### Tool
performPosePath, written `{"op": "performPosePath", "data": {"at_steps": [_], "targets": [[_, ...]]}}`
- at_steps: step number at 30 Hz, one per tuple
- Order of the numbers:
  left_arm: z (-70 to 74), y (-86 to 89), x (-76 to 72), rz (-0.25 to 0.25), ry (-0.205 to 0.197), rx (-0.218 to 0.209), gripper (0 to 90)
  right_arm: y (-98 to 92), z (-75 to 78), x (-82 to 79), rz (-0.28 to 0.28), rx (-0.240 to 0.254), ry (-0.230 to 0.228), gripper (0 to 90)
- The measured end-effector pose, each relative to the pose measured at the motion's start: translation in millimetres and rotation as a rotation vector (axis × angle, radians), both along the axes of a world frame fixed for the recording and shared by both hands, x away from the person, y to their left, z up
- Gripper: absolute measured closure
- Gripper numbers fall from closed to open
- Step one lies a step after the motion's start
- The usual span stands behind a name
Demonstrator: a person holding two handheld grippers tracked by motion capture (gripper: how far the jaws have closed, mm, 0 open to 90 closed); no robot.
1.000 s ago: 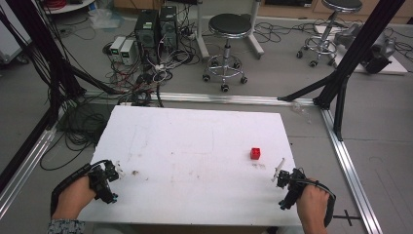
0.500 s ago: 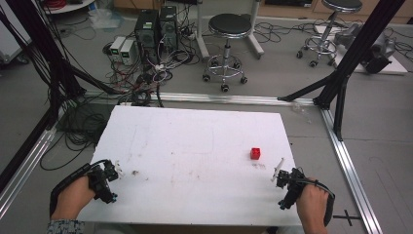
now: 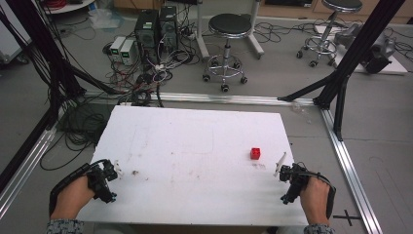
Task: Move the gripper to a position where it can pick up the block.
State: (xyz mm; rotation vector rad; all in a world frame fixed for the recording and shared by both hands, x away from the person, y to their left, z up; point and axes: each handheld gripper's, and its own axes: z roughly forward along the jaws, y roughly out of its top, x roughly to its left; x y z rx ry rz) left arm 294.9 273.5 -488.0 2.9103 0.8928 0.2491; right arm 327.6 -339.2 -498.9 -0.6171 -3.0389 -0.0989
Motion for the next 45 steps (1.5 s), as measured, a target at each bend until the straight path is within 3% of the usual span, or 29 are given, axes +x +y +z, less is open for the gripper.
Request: {"op": "performPosePath", "data": {"at_steps": [2,11,18,29,37,45], "targets": [[-0.6,0.0,0.3,-0.002,0.003,-0.003,20.7,-3.1,1.6,4.8,0.019,0.006,0.002,7.5],[-2.1,2.4,1.2,0.011,-0.003,-0.006,20.7,-13.8,19.4,32.9,0.005,0.006,-0.03,7.5],[-1.4,4.7,1.6,0.015,0.003,-0.003,20.7,-16.8,43.5,58.7,0.069,-0.024,-0.041,7.5],[-4.1,2.4,2.8,0.007,0.003,-0.003,20.7,-10.9,85.4,93.0,0.149,-0.043,-0.143,7.5],[-4.1,1.0,2.6,0.006,-0.004,-0.009,20.7,-1.7,85.9,108.9,0.183,-0.058,-0.141,7.5],[-2.5,1.1,2.5,0.008,-0.007,-0.011,20.8,16.3,72.6,126.4,0.218,-0.067,-0.113,7.5]]}}
